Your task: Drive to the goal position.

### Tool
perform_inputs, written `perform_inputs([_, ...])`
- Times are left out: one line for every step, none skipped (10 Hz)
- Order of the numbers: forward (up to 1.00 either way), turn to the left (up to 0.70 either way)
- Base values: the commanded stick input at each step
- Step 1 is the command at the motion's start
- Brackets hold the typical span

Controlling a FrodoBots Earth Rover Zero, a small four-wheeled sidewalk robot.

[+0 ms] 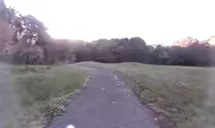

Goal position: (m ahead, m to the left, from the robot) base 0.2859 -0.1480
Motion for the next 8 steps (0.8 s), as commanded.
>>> perform_inputs([0.45, 0.00])
perform_inputs([0.45, 0.00])
perform_inputs([0.45, 0.00])
perform_inputs([0.45, 0.00])
perform_inputs([0.22, 0.00])
perform_inputs([0.00, 0.00])
perform_inputs([0.00, 0.00])
perform_inputs([0.00, 0.00])
